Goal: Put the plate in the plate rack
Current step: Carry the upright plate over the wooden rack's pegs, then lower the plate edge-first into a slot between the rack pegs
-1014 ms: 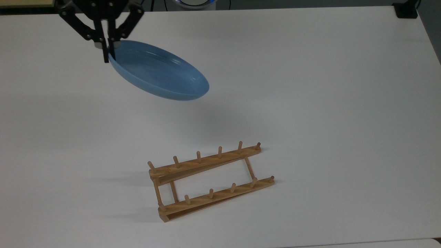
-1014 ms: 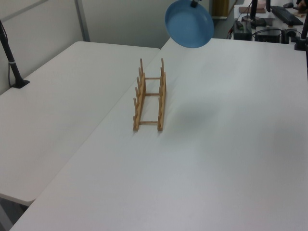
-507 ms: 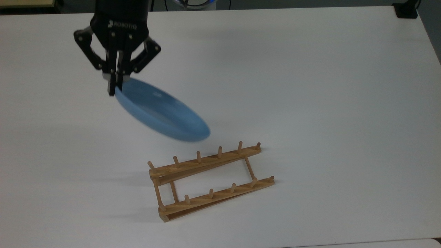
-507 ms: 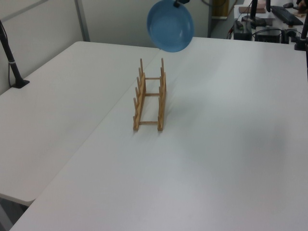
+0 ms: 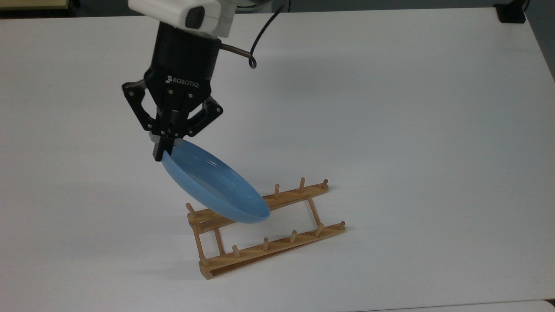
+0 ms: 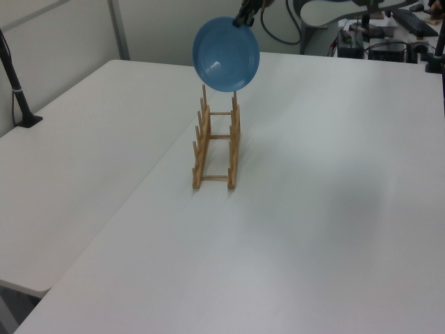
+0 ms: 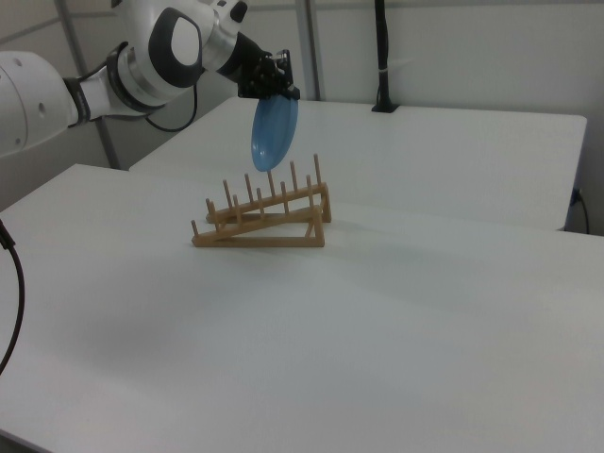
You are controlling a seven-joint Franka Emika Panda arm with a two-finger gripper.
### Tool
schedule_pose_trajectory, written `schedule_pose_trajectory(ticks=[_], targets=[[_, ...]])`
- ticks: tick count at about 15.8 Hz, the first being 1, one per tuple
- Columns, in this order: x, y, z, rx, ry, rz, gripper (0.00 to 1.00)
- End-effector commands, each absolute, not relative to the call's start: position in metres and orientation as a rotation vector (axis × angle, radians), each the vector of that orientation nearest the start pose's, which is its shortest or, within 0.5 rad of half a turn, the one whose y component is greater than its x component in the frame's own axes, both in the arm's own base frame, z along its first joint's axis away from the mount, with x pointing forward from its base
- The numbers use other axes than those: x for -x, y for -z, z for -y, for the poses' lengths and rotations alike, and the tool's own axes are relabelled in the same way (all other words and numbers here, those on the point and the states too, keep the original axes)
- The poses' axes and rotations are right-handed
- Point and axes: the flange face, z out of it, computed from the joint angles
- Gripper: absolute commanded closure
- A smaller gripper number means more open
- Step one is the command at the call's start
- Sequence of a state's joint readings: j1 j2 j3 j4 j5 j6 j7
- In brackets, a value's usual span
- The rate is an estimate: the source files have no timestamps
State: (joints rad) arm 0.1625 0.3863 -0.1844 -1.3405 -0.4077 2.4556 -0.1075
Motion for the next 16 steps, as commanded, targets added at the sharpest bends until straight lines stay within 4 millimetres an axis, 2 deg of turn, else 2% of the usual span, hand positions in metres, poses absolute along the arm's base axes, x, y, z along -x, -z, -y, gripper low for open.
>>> schedule_pose_trajectory(ticks=[1,8,12,14,16], targets=[[-0.737,-0.591,-0.029,3.321,1.330,0.518,1.00],[-0.741,-0.572,-0.050,3.350,1.425,0.360,1.00],[-0.740,-0.570,-0.056,3.348,1.482,0.256,1.00],[-0.740,-0.560,-0.056,3.367,1.534,0.177,1.00],[-0.740,-0.558,-0.057,3.367,1.612,0.121,1.00]])
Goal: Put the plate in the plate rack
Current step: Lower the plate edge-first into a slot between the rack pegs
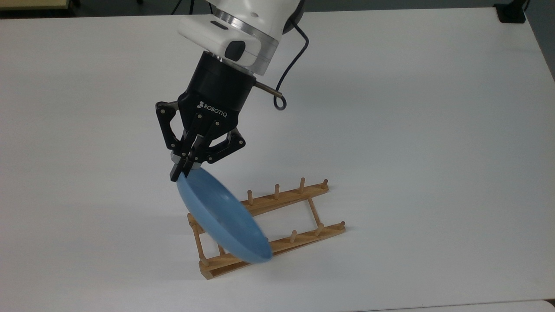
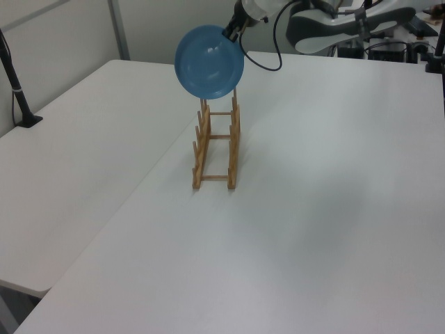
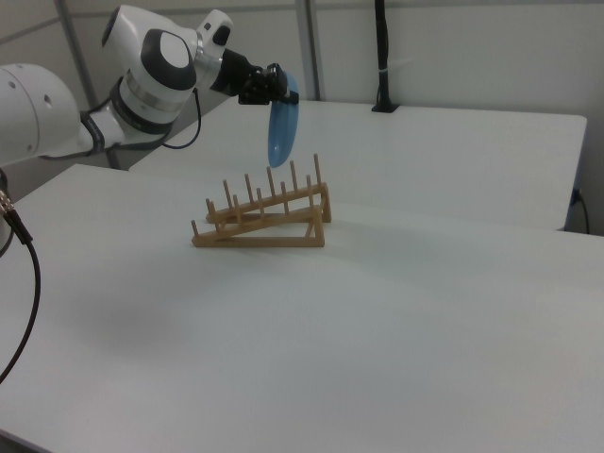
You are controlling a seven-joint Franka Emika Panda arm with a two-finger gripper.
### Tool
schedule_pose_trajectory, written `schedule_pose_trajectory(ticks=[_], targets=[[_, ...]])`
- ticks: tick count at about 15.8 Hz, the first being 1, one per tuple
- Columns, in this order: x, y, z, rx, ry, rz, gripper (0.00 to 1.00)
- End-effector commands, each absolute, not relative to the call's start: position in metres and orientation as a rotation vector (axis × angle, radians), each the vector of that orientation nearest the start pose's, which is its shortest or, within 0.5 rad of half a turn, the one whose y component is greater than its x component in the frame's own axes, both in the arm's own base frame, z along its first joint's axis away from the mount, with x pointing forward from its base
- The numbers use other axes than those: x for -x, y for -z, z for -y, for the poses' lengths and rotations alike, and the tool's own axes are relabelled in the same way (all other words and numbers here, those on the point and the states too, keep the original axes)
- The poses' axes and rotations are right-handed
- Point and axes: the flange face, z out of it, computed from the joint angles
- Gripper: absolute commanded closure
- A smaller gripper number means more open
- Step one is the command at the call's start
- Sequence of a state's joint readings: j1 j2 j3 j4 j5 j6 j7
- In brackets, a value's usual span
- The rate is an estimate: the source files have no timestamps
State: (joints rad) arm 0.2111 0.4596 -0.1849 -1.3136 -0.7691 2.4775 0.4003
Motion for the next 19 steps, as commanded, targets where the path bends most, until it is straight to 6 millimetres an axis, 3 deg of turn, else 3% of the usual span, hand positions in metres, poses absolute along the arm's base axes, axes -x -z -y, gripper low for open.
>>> schedule_pose_trajectory(ticks=[1,7,15,19], targets=[[-0.740,-0.557,-0.057,-2.283,-1.108,-0.071,1.00],[-0.734,-0.540,-0.059,-2.297,-1.063,-0.079,1.00],[-0.721,-0.522,-0.086,-2.341,-1.023,-0.057,1.00],[-0.720,-0.512,-0.084,-2.346,-0.986,-0.052,1.00]])
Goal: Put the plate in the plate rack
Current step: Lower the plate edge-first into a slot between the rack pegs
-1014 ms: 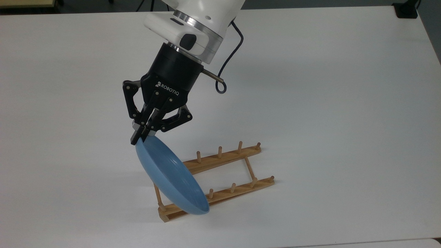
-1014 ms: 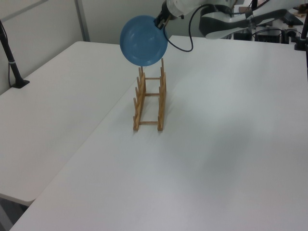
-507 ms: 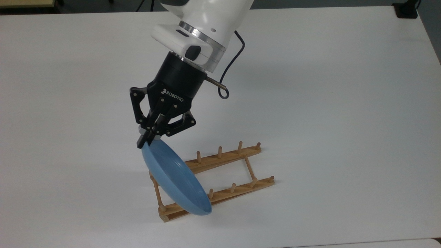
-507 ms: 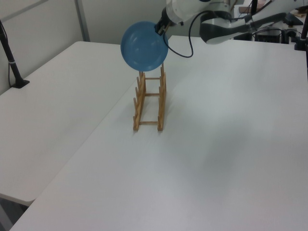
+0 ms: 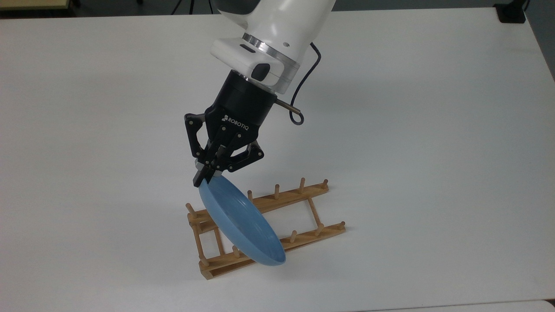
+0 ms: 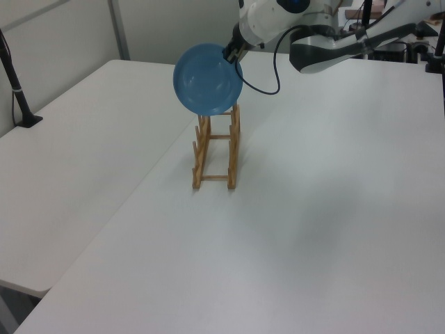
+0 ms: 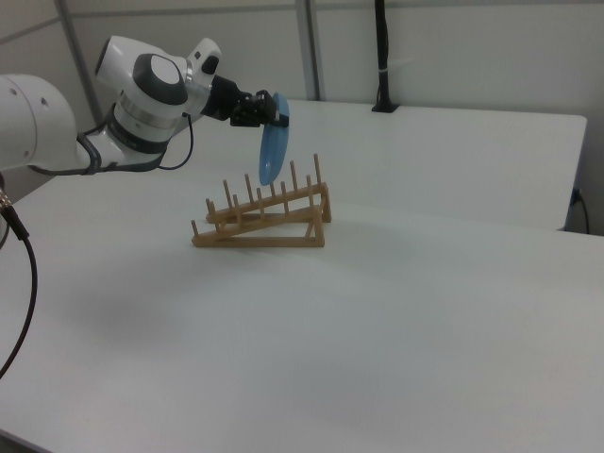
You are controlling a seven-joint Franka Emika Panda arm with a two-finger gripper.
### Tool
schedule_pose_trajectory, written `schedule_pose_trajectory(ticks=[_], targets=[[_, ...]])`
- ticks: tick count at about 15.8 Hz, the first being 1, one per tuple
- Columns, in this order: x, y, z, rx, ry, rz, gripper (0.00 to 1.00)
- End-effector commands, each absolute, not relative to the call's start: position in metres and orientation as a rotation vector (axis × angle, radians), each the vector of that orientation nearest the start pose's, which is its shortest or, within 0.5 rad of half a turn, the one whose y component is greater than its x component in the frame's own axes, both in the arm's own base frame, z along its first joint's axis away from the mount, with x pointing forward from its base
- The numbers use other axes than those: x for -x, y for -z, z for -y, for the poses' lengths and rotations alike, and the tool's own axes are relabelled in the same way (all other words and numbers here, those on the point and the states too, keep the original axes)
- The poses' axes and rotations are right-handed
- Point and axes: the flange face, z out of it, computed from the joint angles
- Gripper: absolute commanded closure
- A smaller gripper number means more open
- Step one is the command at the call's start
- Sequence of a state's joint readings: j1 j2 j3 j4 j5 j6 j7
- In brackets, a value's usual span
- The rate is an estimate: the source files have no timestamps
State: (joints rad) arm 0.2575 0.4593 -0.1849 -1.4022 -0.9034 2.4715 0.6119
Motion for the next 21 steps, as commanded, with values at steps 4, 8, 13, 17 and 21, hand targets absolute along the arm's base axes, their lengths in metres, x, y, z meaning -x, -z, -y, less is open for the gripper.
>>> schedule_pose_trajectory(ticks=[4,8,13,17,21], targets=[[-0.720,-0.509,-0.079,-2.342,-0.962,-0.039,1.00],[-0.720,-0.510,-0.074,-2.332,-0.959,-0.035,1.00],[-0.720,-0.503,-0.070,-2.307,-0.918,-0.040,1.00],[-0.720,-0.501,-0.066,-2.307,-0.914,-0.025,0.00],[-0.721,-0.499,-0.067,-2.312,-0.909,-0.018,0.00]])
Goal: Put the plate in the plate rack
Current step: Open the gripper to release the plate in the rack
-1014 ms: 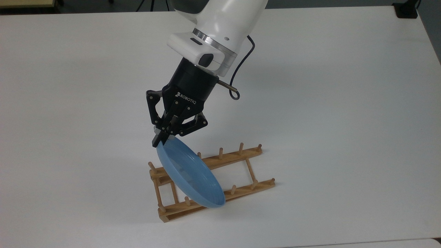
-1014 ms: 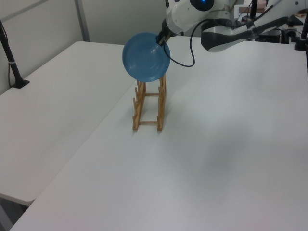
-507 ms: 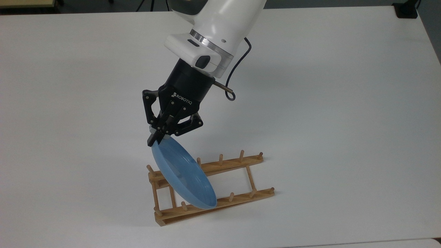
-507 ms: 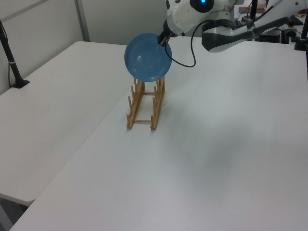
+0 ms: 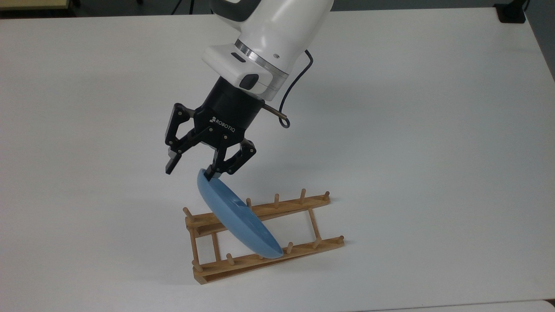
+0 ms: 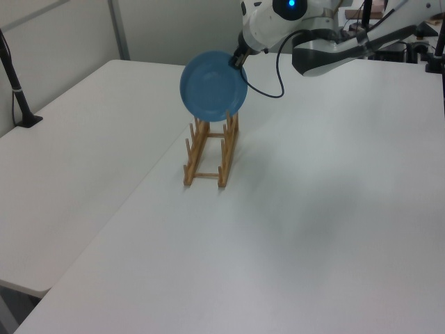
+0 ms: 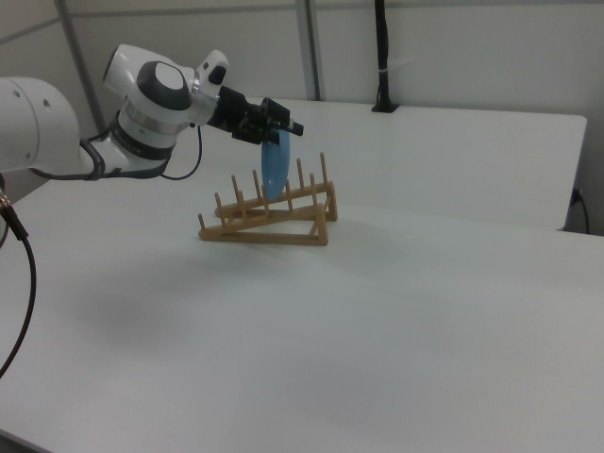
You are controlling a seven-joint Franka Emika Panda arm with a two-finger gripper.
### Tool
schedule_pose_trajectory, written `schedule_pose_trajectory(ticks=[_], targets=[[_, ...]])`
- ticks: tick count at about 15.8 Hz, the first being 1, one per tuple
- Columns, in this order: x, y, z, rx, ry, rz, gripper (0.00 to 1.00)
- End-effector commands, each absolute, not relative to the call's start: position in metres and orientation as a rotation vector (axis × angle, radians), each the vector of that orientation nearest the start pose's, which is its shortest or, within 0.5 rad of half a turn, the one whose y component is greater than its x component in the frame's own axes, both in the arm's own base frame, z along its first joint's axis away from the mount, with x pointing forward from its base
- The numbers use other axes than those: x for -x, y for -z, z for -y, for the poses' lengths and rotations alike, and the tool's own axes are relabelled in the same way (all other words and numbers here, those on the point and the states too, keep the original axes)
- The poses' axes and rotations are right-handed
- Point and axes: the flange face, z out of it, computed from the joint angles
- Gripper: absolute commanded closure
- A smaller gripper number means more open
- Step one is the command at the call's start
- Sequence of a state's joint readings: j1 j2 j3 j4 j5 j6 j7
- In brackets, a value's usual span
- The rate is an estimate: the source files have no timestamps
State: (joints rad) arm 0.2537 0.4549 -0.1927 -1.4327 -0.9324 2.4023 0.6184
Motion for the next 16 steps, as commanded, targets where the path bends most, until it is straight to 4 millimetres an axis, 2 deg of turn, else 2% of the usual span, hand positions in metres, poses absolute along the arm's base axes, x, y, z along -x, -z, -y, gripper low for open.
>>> schedule_pose_trajectory(ticks=[1,9,13,16], targets=[[-0.720,-0.500,-0.067,-2.314,-0.917,-0.008,0.00],[-0.719,-0.503,-0.077,-2.329,-0.946,0.025,0.00],[-0.721,-0.497,-0.077,-2.343,-0.939,0.038,0.00],[-0.720,-0.495,-0.076,-2.393,-1.004,0.252,0.00]])
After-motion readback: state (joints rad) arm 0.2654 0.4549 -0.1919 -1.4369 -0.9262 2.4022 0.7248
